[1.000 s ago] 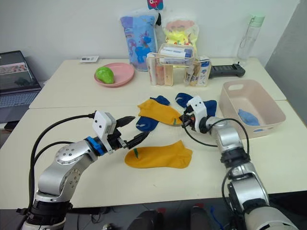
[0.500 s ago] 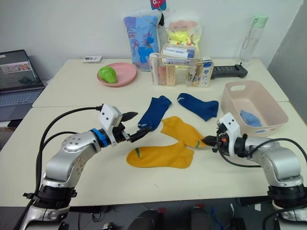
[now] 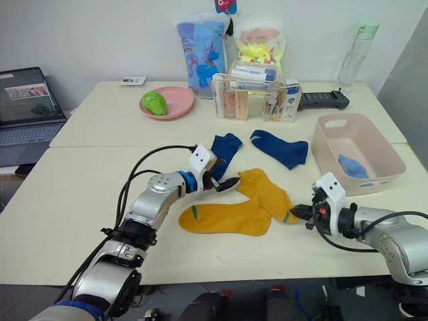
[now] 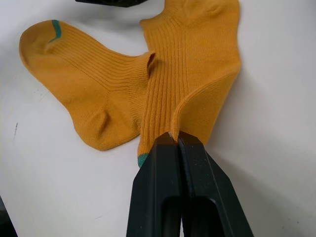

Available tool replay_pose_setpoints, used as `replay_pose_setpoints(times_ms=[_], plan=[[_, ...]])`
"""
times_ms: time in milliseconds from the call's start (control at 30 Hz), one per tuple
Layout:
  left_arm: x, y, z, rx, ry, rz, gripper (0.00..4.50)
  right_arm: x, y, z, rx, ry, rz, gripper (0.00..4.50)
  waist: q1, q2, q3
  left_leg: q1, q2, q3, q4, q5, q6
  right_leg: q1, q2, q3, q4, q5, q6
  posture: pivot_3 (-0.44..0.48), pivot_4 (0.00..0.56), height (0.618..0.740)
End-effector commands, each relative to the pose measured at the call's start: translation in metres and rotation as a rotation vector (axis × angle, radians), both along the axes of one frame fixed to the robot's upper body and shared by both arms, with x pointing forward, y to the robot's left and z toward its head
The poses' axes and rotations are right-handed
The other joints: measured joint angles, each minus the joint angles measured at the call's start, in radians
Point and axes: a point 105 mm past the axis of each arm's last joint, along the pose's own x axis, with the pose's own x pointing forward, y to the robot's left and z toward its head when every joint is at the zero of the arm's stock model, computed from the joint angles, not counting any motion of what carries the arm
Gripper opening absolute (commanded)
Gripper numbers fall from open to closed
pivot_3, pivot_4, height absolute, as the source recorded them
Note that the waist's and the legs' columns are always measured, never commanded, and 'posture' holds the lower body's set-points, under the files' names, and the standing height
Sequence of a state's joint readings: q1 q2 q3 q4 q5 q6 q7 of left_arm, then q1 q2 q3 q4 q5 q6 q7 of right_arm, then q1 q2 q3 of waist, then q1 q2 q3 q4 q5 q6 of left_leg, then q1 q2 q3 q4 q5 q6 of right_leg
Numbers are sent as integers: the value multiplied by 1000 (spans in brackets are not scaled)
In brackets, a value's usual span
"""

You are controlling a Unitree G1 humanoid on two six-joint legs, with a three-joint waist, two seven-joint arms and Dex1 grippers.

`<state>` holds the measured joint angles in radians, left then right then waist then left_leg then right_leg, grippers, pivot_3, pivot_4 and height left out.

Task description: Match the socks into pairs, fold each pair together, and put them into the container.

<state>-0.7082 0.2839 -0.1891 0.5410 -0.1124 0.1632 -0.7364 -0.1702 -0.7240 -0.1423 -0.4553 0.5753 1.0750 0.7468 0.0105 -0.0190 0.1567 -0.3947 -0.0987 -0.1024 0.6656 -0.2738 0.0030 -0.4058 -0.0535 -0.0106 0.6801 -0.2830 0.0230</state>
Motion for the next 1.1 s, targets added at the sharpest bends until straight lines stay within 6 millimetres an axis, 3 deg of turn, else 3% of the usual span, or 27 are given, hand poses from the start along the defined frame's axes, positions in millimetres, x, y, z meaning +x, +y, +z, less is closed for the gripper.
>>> replay_pose_setpoints(times_ms=[33, 167, 267, 667, 867, 1100], plan=[[4, -9, 10, -1, -37, -36, 4500, 0, 4, 9, 13, -49, 16, 29, 0, 0, 0, 0, 0, 0, 0, 0, 0, 0, 0, 0, 0, 0, 0, 0, 150, 740], [1, -19, -3, 46, 1, -85, 4500, 3, 4, 6, 18, -51, 9, 29, -1, 0, 0, 0, 0, 0, 0, 0, 0, 0, 0, 0, 0, 0, 0, 0, 150, 740], [1, -22, -8, 62, 10, -101, 3906, 5, 4, 2, 18, -52, 6, 0, -1, 0, 0, 0, 0, 0, 0, 0, 0, 0, 0, 0, 0, 0, 0, 0, 150, 740], [5, -25, 0, 14, 11, -102, 24, 11, 5, -1, 24, -64, -2, 0, -4, 0, 0, 0, 0, 0, 0, 0, 0, 0, 0, 0, 0, 0, 0, 0, 150, 740], [7, -24, 1, 0, 17, -79, 7, 19, 4, 5, 9, -105, -13, 0, -5, 0, 0, 0, 0, 0, 0, 0, 0, 0, 0, 0, 0, 0, 0, 0, 150, 740], [1, -7, 21, -91, -1, -18, 7, 58, 7, 27, -17, -269, -71, 0, -17, 0, 0, 0, 0, 0, 0, 0, 0, -1, 0, 0, 1, 0, 0, 0, 150, 740]])
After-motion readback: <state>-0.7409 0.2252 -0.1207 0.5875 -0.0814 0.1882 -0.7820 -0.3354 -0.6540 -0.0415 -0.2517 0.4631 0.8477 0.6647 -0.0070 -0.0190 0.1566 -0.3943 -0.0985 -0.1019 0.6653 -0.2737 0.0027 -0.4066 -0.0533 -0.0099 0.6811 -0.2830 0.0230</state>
